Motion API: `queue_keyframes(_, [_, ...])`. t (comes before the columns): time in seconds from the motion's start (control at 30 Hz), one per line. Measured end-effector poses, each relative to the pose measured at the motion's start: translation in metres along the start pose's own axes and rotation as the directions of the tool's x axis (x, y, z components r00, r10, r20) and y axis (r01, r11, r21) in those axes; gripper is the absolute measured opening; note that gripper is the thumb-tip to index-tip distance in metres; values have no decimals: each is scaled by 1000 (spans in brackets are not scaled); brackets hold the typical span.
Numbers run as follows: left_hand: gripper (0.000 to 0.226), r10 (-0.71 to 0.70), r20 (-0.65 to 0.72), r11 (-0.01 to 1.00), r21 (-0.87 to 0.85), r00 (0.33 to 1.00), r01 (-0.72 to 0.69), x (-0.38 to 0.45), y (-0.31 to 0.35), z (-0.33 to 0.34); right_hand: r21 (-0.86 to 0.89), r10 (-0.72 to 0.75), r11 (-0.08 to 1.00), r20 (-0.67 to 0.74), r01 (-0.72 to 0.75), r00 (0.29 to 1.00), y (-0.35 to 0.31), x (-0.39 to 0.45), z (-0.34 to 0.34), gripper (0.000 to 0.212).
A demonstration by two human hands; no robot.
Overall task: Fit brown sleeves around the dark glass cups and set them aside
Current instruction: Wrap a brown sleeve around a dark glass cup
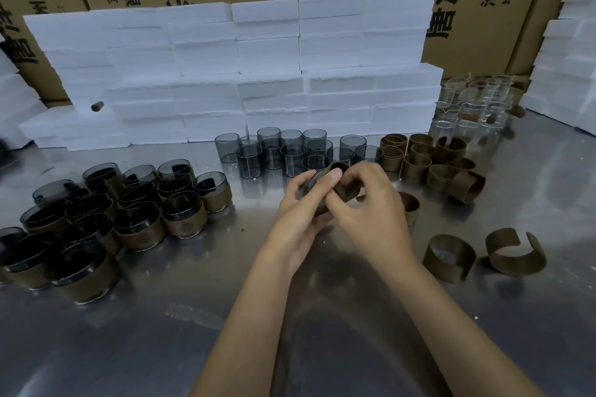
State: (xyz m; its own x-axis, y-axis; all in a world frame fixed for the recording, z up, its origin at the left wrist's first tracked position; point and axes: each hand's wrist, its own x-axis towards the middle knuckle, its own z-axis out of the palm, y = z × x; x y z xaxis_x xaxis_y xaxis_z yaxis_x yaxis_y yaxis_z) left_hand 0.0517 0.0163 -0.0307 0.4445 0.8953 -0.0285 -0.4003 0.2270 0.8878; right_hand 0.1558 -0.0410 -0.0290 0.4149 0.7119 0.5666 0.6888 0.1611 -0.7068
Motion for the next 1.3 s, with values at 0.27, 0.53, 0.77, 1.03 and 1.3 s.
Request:
queue_keyframes(0.27, [50,23,98,999,35,995,-26,2,0,1,41,243,968,114,-249,963,2,4,-7,51])
queue_keyframes(0.53, [73,77,89,983,159,993,-91,0,-6,3,439,525,639,352,-632,775,1,11,-3,89])
queue_keyframes(0.77, [83,76,8,975,211,997,-76,0,-6,2,565,550,506,370,-651,749,1,12,2,44])
queue_keyframes(1.03, [68,99,-23,985,144,995,-95,3,-5,2,455,412,727,309,-514,857,1,10,-3,35])
queue_keyframes(1.3, [47,-17,81,993,117,997,7,-1,-3,4,471,395,613,513,-634,762,13,14,-7,83])
